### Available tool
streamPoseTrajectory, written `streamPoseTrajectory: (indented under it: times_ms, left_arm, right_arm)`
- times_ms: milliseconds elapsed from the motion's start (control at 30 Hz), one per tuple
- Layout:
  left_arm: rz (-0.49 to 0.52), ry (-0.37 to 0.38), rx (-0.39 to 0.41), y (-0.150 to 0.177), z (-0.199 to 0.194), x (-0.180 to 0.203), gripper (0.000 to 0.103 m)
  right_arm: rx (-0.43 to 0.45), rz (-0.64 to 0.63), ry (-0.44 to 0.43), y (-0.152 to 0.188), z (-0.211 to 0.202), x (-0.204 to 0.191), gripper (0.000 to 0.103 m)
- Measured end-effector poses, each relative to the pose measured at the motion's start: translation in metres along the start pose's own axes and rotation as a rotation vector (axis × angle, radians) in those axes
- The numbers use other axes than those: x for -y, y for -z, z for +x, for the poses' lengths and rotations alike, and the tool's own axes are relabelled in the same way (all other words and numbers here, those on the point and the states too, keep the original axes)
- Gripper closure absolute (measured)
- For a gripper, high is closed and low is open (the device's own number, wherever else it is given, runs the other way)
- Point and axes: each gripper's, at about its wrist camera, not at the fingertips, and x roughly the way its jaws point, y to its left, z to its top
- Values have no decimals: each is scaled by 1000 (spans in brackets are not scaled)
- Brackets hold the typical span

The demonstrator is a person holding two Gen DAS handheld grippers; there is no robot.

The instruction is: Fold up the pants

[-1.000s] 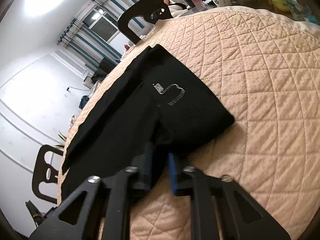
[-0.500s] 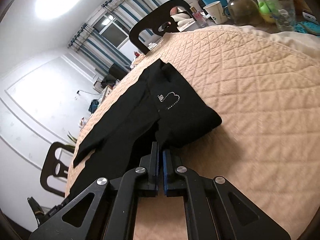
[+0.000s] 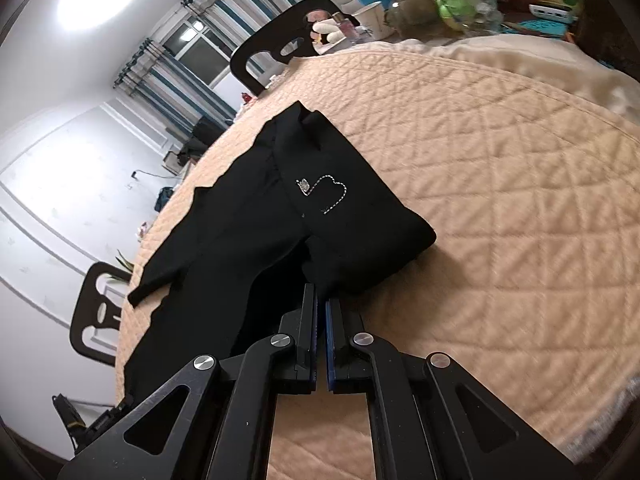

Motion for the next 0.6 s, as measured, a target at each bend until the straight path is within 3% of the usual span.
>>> streamPoseTrajectory:
  times_ms: [100,267,367,500,600]
  left_arm:
    - [11,0,6,3,0,-2,96]
    - [38,-51,41,4,-16,-7,88]
    - [1,-121,82,1,-31,-25,86]
    - [-79,-291,144,-10,-44,-58,86]
    - [-81,-284,182,-20,-50,-58,86]
  right_arm:
    - [-54,13,15,6,13,10,101]
    - [-54,5,-3,8,8,13,95]
    - [-14,-70,43,5,-9,6,94]
    - [89,-139,143,-4,-26,1,94]
    - [114,-197,147,-11,-23,-12,94]
